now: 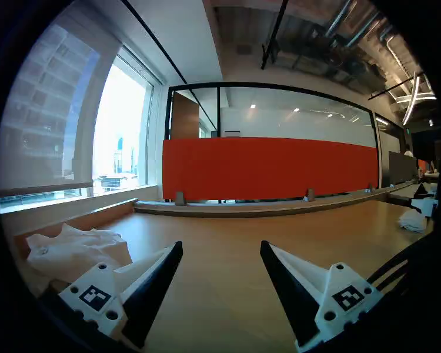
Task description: Fold towel
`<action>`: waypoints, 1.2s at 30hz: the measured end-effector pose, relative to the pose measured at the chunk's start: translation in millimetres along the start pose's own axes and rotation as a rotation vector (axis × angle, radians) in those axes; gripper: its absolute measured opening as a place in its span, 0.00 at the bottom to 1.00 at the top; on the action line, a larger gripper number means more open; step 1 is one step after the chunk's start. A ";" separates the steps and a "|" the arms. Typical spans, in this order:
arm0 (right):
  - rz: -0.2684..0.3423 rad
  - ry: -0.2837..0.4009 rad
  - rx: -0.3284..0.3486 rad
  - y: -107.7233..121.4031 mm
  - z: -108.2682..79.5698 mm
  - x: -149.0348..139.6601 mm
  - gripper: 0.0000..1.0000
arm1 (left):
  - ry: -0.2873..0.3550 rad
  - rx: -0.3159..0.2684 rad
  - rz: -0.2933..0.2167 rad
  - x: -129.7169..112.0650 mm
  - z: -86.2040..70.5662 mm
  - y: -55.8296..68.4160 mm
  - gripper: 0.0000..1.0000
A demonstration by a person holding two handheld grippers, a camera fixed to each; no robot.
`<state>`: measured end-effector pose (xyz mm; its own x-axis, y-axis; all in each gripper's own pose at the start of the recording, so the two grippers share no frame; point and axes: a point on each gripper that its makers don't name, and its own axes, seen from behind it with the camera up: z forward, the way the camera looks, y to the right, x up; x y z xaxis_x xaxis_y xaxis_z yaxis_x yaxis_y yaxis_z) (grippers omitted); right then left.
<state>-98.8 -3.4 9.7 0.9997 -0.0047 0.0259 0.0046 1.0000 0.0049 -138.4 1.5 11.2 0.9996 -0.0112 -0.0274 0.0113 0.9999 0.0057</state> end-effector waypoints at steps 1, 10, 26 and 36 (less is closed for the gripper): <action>0.003 0.002 0.001 0.2 -0.4 0.8 1.00 | 0.000 0.000 0.000 0.0 0.1 0.0 0.98; 0.006 0.017 0.018 -0.4 -2.8 4.1 1.00 | 0.000 0.000 0.000 0.7 0.0 0.4 0.98; 0.007 0.020 0.010 1.9 -5.5 4.9 1.00 | -0.001 0.000 0.001 1.6 0.2 -0.9 0.98; 0.006 0.019 0.009 1.9 -5.1 4.4 1.00 | -0.002 0.000 0.001 1.9 -0.1 -1.5 0.99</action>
<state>-94.2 -1.5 4.7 1.0000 0.0019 0.0067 -0.0020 0.9999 0.0142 -136.5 0.0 11.1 0.9996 -0.0098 -0.0258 0.0100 0.9999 0.0061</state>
